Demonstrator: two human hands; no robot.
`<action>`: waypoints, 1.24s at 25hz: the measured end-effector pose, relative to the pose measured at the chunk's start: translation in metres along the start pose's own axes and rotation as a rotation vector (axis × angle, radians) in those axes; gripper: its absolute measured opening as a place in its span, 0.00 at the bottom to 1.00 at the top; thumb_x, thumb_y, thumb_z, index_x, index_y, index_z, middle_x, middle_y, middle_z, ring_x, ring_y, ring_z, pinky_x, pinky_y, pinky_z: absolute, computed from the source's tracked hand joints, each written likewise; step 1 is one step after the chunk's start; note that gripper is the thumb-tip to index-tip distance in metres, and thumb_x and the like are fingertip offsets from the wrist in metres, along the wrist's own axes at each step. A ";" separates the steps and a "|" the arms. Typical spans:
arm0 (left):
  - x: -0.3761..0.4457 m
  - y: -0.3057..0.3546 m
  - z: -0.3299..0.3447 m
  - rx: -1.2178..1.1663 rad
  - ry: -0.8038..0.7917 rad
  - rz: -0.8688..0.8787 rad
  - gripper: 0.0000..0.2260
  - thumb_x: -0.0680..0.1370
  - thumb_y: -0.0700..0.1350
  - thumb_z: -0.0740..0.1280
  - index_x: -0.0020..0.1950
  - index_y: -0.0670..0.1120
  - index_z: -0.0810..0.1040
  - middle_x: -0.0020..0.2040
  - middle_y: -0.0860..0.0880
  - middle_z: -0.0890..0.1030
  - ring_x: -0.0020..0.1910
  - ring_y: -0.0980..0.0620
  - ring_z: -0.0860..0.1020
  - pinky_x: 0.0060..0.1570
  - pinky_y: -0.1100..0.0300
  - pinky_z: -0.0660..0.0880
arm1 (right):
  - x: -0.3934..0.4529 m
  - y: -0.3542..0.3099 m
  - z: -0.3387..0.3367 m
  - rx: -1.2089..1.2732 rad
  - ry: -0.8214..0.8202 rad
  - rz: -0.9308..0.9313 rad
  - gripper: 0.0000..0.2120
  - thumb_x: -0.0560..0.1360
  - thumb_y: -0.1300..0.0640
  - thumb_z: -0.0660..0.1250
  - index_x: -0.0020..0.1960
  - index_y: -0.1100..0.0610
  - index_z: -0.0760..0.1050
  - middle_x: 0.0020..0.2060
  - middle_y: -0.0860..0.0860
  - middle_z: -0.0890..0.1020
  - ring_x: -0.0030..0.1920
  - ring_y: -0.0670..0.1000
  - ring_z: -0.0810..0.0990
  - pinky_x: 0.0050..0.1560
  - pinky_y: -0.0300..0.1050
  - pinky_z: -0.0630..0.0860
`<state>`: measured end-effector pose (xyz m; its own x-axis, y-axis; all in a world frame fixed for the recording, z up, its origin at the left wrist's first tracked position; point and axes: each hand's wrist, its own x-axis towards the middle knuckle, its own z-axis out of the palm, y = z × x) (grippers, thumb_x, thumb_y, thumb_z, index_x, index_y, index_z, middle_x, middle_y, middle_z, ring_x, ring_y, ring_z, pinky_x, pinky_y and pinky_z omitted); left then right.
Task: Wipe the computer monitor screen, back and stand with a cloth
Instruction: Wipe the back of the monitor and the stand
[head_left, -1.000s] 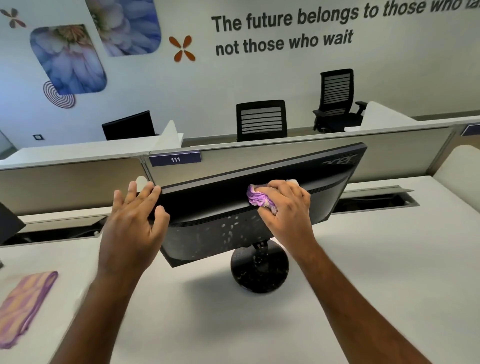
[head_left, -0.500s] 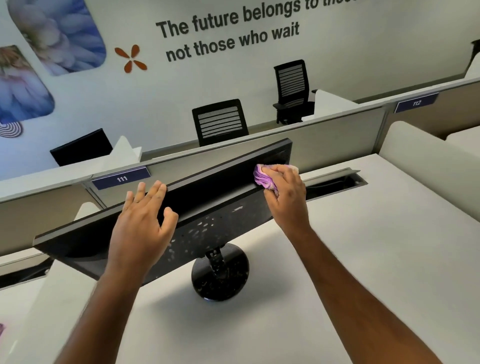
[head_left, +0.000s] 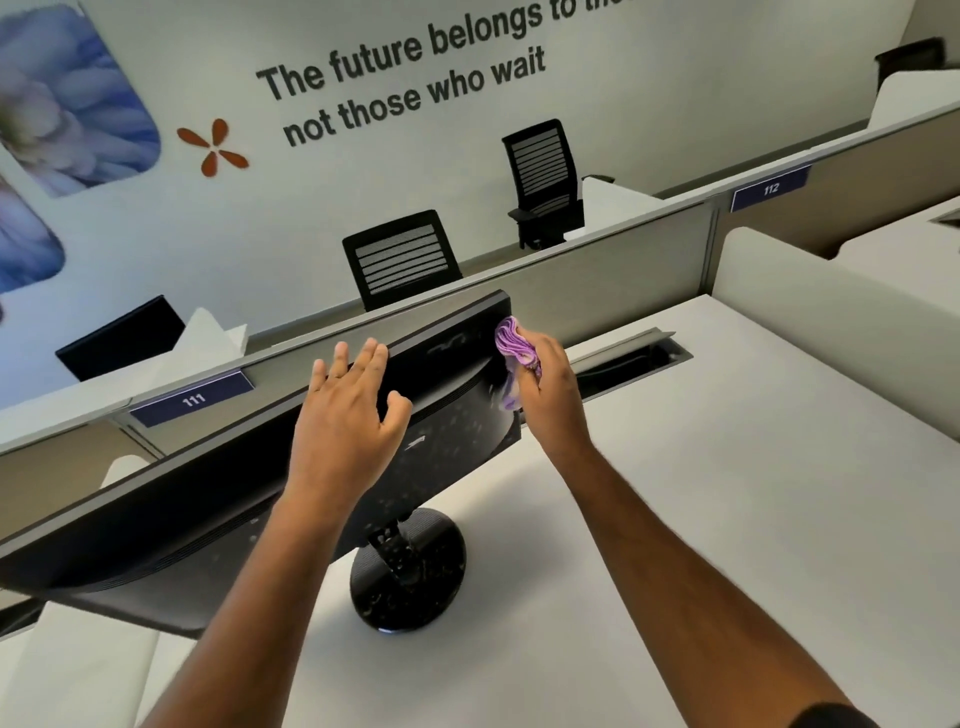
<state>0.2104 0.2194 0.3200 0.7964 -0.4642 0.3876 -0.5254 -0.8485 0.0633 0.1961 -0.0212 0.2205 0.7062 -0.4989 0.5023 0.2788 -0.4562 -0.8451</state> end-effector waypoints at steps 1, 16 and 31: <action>0.001 0.004 0.003 0.002 0.013 -0.007 0.31 0.82 0.55 0.51 0.83 0.46 0.62 0.83 0.47 0.63 0.84 0.46 0.55 0.83 0.47 0.47 | -0.001 0.000 0.002 0.021 0.007 0.009 0.19 0.82 0.64 0.63 0.73 0.61 0.72 0.62 0.54 0.77 0.56 0.45 0.82 0.56 0.33 0.79; -0.004 0.010 0.006 -0.035 0.083 -0.075 0.28 0.81 0.51 0.58 0.82 0.47 0.66 0.80 0.50 0.67 0.83 0.49 0.58 0.83 0.44 0.47 | -0.074 0.009 0.041 0.140 -0.012 -0.015 0.24 0.79 0.67 0.69 0.74 0.60 0.73 0.66 0.53 0.74 0.66 0.49 0.76 0.63 0.36 0.78; 0.001 0.012 0.005 -0.030 0.067 -0.065 0.27 0.82 0.48 0.62 0.82 0.47 0.65 0.81 0.49 0.67 0.83 0.49 0.58 0.83 0.43 0.47 | -0.033 0.004 0.025 0.118 0.090 0.085 0.09 0.75 0.71 0.67 0.54 0.63 0.78 0.50 0.52 0.78 0.49 0.41 0.77 0.48 0.28 0.74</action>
<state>0.2068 0.2075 0.3163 0.8080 -0.3891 0.4424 -0.4824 -0.8680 0.1178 0.1908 0.0119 0.1959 0.6710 -0.5981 0.4382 0.2990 -0.3225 -0.8981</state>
